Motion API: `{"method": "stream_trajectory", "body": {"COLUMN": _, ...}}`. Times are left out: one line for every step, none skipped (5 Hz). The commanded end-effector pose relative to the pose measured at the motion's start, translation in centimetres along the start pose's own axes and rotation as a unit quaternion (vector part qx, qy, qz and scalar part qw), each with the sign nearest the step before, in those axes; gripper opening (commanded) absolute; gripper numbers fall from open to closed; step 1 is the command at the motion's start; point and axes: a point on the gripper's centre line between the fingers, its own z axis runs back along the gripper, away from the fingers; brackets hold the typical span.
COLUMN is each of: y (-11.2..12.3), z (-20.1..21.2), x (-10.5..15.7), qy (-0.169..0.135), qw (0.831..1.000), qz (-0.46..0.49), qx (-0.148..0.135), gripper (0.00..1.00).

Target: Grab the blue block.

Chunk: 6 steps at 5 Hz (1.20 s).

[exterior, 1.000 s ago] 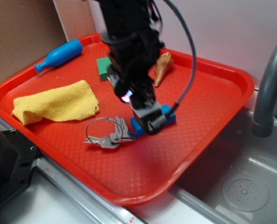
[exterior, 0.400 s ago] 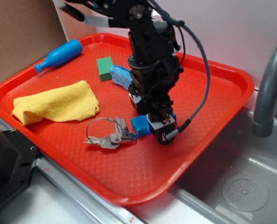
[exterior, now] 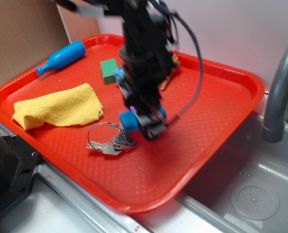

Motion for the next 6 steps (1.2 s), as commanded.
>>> {"method": "stream_trajectory", "body": {"y": 3.3, "z": 9.7, "x": -2.5, "qy": -0.081, "qw": 0.995, "qz": 0.059, "qx": 0.011, "gripper": 0.00}}
{"method": "stream_trajectory", "body": {"y": 5.7, "z": 11.4, "x": -4.3, "qy": -0.057, "qw": 0.988, "qz": 0.140, "qx": 0.012, "gripper": 0.00}}
{"method": "stream_trajectory", "body": {"y": 6.6, "z": 12.1, "x": -4.3, "qy": -0.045, "qw": 0.982, "qz": 0.182, "qx": 0.027, "gripper": 0.00}}
{"method": "stream_trajectory", "body": {"y": 8.1, "z": 13.0, "x": -4.5, "qy": -0.037, "qw": 0.966, "qz": 0.251, "qx": 0.043, "gripper": 0.00}}
{"method": "stream_trajectory", "body": {"y": 8.8, "z": 13.8, "x": -5.0, "qy": -0.061, "qw": 0.959, "qz": 0.273, "qx": 0.041, "gripper": 0.00}}
{"method": "stream_trajectory", "body": {"y": 8.8, "z": 13.8, "x": -5.1, "qy": -0.065, "qw": 0.959, "qz": 0.275, "qx": 0.034, "gripper": 0.00}}
